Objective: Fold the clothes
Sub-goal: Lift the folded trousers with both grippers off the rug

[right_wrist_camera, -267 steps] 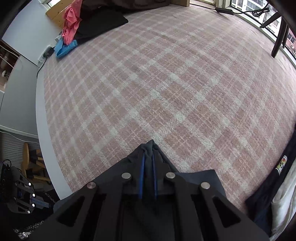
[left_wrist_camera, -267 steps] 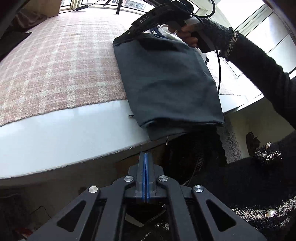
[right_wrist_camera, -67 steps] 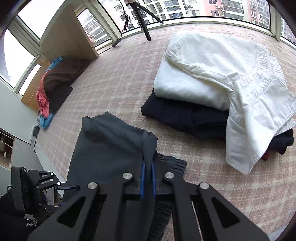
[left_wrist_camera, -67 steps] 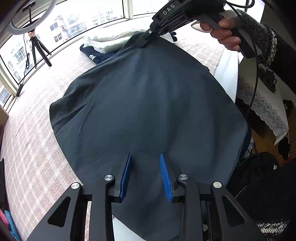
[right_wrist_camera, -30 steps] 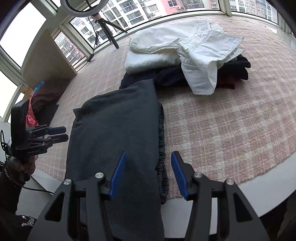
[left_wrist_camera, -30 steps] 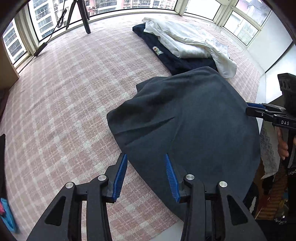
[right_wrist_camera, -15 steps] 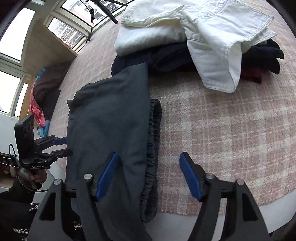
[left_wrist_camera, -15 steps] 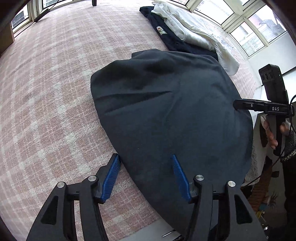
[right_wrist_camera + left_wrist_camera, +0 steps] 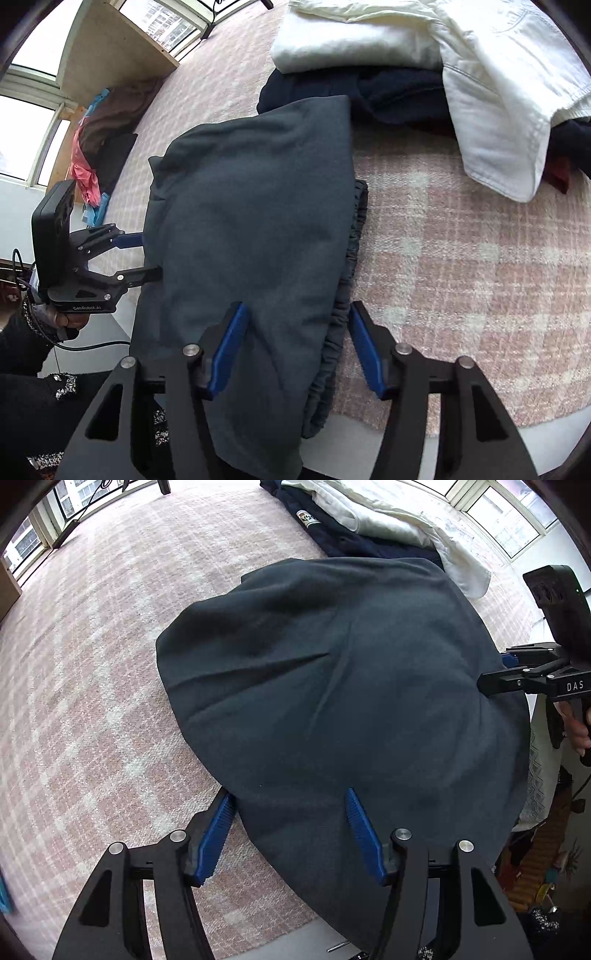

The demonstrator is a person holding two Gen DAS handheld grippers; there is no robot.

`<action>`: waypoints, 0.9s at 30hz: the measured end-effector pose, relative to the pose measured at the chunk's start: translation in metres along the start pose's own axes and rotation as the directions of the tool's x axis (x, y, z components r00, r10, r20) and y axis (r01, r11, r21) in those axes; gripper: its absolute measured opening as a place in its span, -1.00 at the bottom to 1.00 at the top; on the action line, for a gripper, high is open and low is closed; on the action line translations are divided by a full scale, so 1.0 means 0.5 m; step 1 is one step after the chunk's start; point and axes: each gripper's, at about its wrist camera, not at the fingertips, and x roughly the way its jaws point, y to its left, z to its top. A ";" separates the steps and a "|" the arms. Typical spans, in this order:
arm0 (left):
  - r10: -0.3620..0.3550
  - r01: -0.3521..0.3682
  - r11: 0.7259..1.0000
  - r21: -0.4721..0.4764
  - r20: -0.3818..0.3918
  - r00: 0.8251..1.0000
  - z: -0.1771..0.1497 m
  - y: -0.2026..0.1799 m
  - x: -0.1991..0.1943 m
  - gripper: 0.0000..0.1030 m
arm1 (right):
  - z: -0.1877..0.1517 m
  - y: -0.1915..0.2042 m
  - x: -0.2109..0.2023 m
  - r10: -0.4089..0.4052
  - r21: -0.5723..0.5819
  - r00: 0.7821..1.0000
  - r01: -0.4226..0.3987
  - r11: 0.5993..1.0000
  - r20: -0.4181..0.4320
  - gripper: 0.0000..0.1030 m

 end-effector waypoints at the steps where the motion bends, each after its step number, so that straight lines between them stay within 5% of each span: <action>1: 0.004 -0.004 1.000 0.000 0.002 1.000 0.002 -0.005 0.001 0.11 | -0.001 0.001 -0.002 -0.004 -0.009 1.000 0.004 1.000 0.000 -0.17; 9: 0.029 -0.030 0.999 0.031 0.042 0.999 -0.006 -0.035 -0.002 -0.62 | -0.002 0.017 -0.031 -0.043 -0.052 0.999 0.043 0.998 -0.008 -0.56; 13: 0.002 -0.002 1.000 0.010 0.039 0.999 -0.006 -0.030 0.000 -0.59 | 0.001 0.017 -0.032 -0.048 -0.053 0.998 0.046 0.997 -0.035 -0.57; 19: 0.021 -0.023 0.998 0.063 0.034 0.999 -0.001 -0.034 0.005 -0.49 | 0.002 0.022 -0.031 -0.056 -0.063 0.997 0.052 0.997 -0.049 -0.11; 21: 0.025 -0.028 0.997 0.070 0.039 0.999 -0.002 -0.037 0.005 -0.50 | 0.000 0.028 -0.028 -0.058 -0.073 0.998 0.056 0.996 -0.033 -0.22; 23: 0.015 -0.019 0.997 0.074 0.054 0.998 -0.005 -0.037 0.003 -0.66 | -0.004 0.037 -0.036 -0.058 -0.096 0.998 0.057 0.994 -0.007 -0.54; 27: -0.011 0.006 0.997 0.078 0.067 0.998 -0.013 -0.028 -0.001 -0.79 | -0.013 0.072 -0.068 -0.055 -0.169 0.998 0.059 0.984 0.028 -0.70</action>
